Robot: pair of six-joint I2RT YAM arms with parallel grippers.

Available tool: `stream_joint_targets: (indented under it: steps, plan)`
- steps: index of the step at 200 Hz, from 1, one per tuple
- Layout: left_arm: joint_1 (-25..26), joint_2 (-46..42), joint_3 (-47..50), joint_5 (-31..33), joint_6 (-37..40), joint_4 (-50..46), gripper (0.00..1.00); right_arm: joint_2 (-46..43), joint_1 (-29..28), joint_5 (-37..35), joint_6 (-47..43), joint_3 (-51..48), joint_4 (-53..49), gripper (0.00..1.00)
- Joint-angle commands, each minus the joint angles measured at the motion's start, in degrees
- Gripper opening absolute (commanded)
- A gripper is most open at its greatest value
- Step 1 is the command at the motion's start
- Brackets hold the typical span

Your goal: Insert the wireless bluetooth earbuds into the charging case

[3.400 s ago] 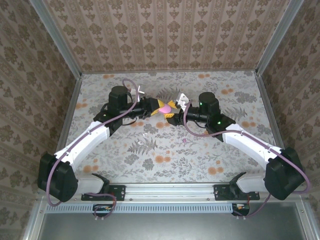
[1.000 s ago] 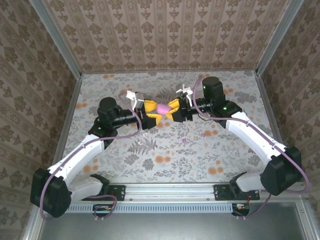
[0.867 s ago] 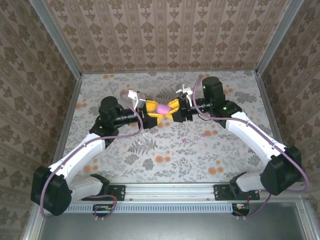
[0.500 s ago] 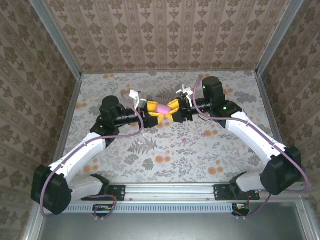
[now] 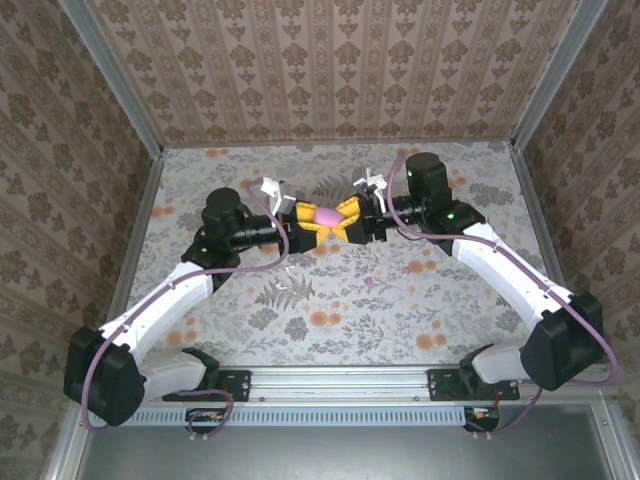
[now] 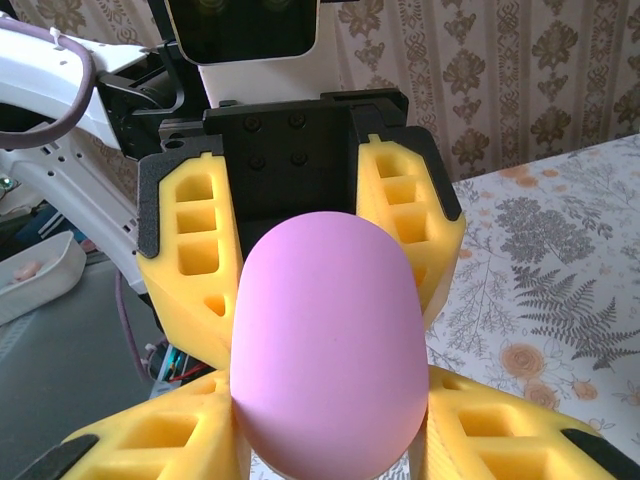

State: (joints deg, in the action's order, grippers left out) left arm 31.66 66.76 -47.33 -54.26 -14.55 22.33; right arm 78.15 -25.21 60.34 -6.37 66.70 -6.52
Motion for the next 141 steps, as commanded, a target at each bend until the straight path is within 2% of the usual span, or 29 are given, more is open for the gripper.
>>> stream_joint_targets:
  steps: [1, 35, 96, 125, 141]
  plan:
    - [0.8, 0.1, -2.1, -1.5, 0.0, 0.4, 0.48, -0.4, 0.0, 1.1, -1.7, 0.5, 0.4, 0.4]
    - [0.8, 0.1, -2.2, -1.8, 0.3, -0.1, 0.47, -0.4, -0.1, 0.8, -2.1, 0.4, 0.4, 0.4]
    - [1.0, 0.2, -2.8, -2.1, 0.7, -1.1, 0.38, -0.3, 0.0, 0.5, -2.7, 0.4, -0.4, 0.43]
    - [1.0, -0.1, -2.7, -0.7, 1.3, -1.5, 0.37, -0.7, 0.1, -1.5, -2.8, 0.4, -0.9, 0.52]
    - [1.0, -0.7, -2.1, 1.3, 1.8, -1.7, 0.37, -1.4, 0.2, -3.8, -2.2, 0.1, -0.8, 0.6]
